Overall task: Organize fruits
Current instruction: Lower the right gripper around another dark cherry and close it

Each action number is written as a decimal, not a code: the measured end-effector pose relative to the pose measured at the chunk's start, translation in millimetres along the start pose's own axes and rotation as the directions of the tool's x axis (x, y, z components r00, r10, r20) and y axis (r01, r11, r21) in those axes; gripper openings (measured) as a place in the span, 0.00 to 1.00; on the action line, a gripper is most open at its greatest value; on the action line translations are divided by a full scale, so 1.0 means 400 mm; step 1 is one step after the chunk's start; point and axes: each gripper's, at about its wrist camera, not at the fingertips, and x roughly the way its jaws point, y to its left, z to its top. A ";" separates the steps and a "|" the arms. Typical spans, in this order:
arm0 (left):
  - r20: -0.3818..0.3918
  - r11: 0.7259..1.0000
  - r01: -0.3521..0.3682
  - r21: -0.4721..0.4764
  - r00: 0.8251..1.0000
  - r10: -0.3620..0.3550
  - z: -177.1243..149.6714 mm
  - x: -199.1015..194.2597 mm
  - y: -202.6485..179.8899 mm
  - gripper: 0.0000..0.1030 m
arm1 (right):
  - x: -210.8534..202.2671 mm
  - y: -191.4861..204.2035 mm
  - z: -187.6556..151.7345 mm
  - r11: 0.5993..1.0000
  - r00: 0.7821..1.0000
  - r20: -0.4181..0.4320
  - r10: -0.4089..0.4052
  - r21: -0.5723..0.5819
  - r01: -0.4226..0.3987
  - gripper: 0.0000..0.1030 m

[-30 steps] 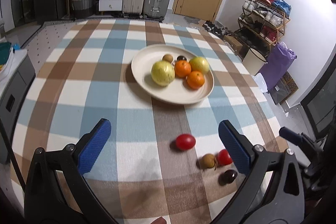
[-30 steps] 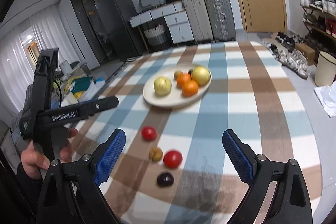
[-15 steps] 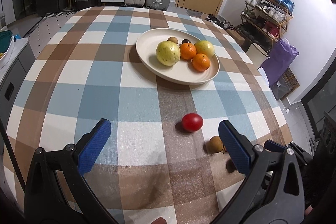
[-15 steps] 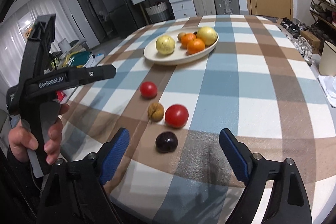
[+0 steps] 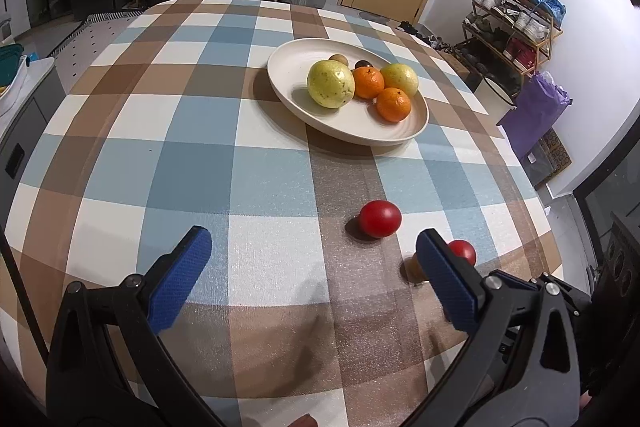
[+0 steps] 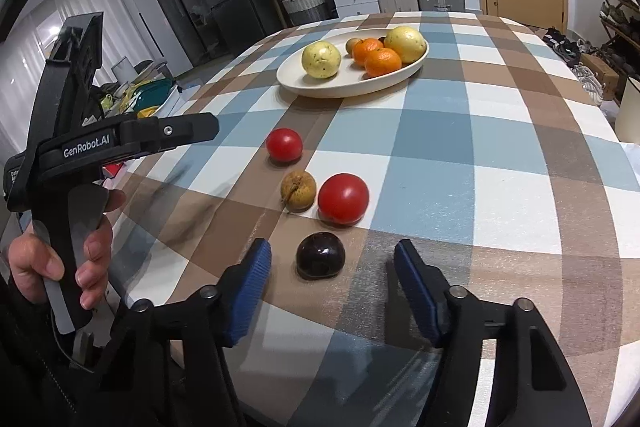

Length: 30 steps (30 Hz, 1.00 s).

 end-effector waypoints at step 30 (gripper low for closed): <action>-0.056 1.000 0.012 -0.001 0.998 -0.012 -0.010 0.054 0.005 0.99 | -0.006 0.011 -0.001 0.999 1.000 0.017 0.015 -0.044 -0.014 0.26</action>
